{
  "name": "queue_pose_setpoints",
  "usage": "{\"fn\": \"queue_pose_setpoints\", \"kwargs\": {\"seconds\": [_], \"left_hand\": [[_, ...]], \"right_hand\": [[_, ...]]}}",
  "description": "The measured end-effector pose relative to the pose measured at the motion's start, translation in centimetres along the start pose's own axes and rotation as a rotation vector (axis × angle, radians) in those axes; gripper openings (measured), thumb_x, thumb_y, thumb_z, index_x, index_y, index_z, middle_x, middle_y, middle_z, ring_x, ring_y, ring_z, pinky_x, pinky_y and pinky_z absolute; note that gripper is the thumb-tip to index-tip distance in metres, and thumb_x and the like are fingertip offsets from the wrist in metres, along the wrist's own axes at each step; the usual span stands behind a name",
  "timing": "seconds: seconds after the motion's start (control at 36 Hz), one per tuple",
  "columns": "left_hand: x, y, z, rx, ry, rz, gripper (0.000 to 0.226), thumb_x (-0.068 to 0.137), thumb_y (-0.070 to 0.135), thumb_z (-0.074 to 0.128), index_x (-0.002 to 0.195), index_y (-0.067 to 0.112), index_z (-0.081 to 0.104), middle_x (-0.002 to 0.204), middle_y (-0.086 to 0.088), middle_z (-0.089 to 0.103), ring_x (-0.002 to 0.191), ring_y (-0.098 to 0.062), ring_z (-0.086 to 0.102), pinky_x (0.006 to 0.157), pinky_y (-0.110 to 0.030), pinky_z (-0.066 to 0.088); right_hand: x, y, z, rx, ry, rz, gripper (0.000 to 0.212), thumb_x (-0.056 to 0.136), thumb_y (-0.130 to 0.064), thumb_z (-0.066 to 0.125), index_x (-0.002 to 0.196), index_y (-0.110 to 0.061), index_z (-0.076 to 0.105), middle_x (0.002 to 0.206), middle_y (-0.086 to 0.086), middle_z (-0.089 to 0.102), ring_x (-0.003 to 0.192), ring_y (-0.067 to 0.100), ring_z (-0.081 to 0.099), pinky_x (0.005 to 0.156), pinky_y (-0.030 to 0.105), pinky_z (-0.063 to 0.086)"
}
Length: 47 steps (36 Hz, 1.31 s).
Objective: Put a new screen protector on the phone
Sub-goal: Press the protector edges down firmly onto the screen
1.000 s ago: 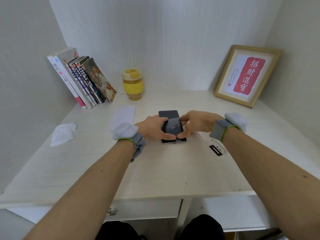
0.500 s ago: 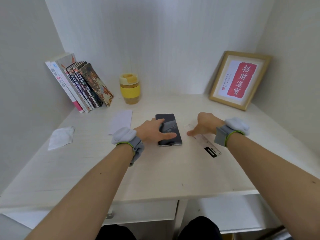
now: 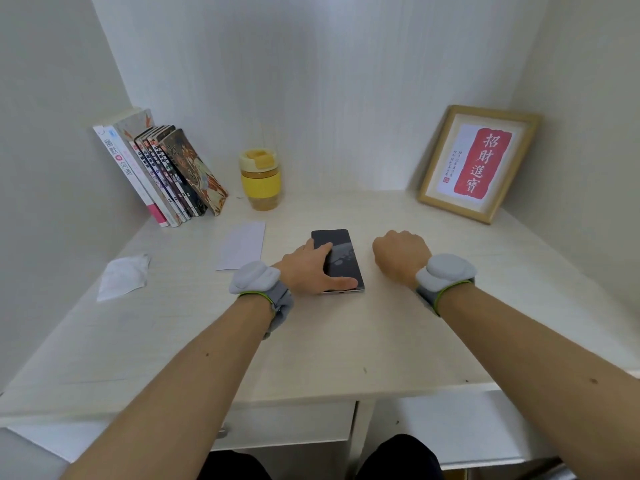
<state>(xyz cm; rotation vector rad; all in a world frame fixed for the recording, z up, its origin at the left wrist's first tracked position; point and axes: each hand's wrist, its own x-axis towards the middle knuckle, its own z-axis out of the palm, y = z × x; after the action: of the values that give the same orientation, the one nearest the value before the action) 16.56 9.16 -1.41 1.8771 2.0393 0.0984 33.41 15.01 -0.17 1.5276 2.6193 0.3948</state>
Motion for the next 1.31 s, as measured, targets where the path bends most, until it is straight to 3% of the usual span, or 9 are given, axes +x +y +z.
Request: {"fn": "queue_pose_setpoints", "kwargs": {"seconds": [0.08, 0.14, 0.22, 0.28, 0.33, 0.5, 0.67, 1.08, 1.31], "left_hand": [[-0.1, -0.1, -0.3, -0.045, 0.006, 0.006, 0.104, 0.075, 0.076, 0.053, 0.152, 0.021, 0.012, 0.152, -0.006, 0.024, 0.136, -0.026, 0.033, 0.111, -0.041, 0.032], [-0.3, -0.1, -0.5, -0.088, 0.033, 0.019, 0.092, 0.081, 0.068, 0.055, 0.147, 0.013, 0.024, 0.148, -0.008, 0.032, 0.130, -0.025, 0.040, 0.107, -0.037, 0.035], [-0.1, -0.6, -0.9, -0.161, 0.092, 0.021, 0.061, 0.089, 0.052, 0.056, 0.131, 0.010, 0.040, 0.131, -0.009, 0.045, 0.108, -0.021, 0.046, 0.088, -0.029, 0.035], [0.2, -1.0, -1.1, -0.210, 0.127, 0.020, 0.053, 0.091, 0.044, 0.058, 0.129, 0.010, 0.043, 0.129, -0.005, 0.049, 0.109, -0.023, 0.049, 0.084, -0.026, 0.035], [0.6, -1.3, -1.2, -0.269, 0.144, 0.006, 0.052, 0.092, 0.035, 0.058, 0.134, 0.007, 0.042, 0.135, -0.007, 0.051, 0.117, -0.025, 0.051, 0.088, -0.027, 0.038], [1.5, -2.6, -1.2, -0.318, 0.183, -0.037, 0.048, 0.100, 0.010, 0.037, 0.147, 0.010, 0.028, 0.146, -0.008, 0.042, 0.128, -0.024, 0.044, 0.103, -0.027, 0.032], [2.5, -3.4, -1.1, -0.353, 0.223, -0.017, 0.061, 0.091, -0.003, 0.036, 0.149, 0.016, 0.026, 0.149, -0.001, 0.039, 0.127, -0.025, 0.045, 0.104, -0.027, 0.034], [3.7, -3.5, -0.8, -0.335, 0.260, 0.020, 0.064, 0.089, -0.005, 0.036, 0.148, 0.015, 0.025, 0.145, 0.006, 0.047, 0.128, -0.027, 0.044, 0.105, -0.029, 0.033], [3.7, -4.0, -0.7, -0.335, 0.229, 0.012, 0.060, 0.092, -0.004, 0.037, 0.148, 0.016, 0.026, 0.148, 0.006, 0.043, 0.124, -0.028, 0.047, 0.099, -0.026, 0.035]], "right_hand": [[0.2, 0.4, 0.6, -0.012, 0.070, 0.031, 0.036, 0.092, 0.003, 0.041, 0.062, -0.012, 0.028, 0.064, 0.001, 0.030, 0.057, 0.019, 0.038, 0.064, 0.029, 0.035], [0.7, 0.7, 0.8, 0.045, 0.072, 0.086, 0.032, 0.094, 0.000, 0.039, 0.066, -0.013, 0.029, 0.070, 0.002, 0.036, 0.065, 0.021, 0.043, 0.067, 0.031, 0.035], [2.0, 0.7, 0.5, 0.195, 0.069, 0.124, 0.007, 0.093, -0.003, 0.041, 0.089, -0.008, 0.044, 0.094, 0.008, 0.051, 0.086, 0.028, 0.053, 0.071, 0.033, 0.037], [3.3, 0.6, 0.3, 0.321, 0.053, 0.094, 0.017, 0.093, -0.004, 0.043, 0.107, -0.007, 0.052, 0.110, 0.010, 0.055, 0.097, 0.031, 0.056, 0.077, 0.034, 0.043], [4.4, 0.3, 0.0, 0.447, 0.048, 0.021, 0.026, 0.090, -0.003, 0.045, 0.112, -0.010, 0.056, 0.117, 0.011, 0.055, 0.104, 0.031, 0.055, 0.086, 0.035, 0.045], [6.8, -1.6, -0.5, 0.516, 0.077, -0.154, 0.026, 0.089, 0.000, 0.051, 0.107, -0.011, 0.065, 0.111, 0.009, 0.057, 0.104, 0.028, 0.054, 0.078, 0.025, 0.035], [8.7, -2.1, -0.2, 0.484, 0.088, -0.208, 0.027, 0.090, -0.002, 0.052, 0.109, -0.012, 0.068, 0.113, 0.008, 0.059, 0.106, 0.026, 0.055, 0.078, 0.025, 0.037], [7.7, -2.5, -0.3, 0.445, 0.110, -0.328, 0.022, 0.091, -0.009, 0.056, 0.103, -0.012, 0.074, 0.097, 0.008, 0.068, 0.087, 0.025, 0.058, 0.076, 0.030, 0.046], [5.5, -3.2, -0.4, 0.426, 0.099, -0.353, 0.019, 0.088, -0.006, 0.053, 0.084, -0.009, 0.072, 0.081, 0.012, 0.063, 0.076, 0.029, 0.055, 0.064, 0.031, 0.041]]}}
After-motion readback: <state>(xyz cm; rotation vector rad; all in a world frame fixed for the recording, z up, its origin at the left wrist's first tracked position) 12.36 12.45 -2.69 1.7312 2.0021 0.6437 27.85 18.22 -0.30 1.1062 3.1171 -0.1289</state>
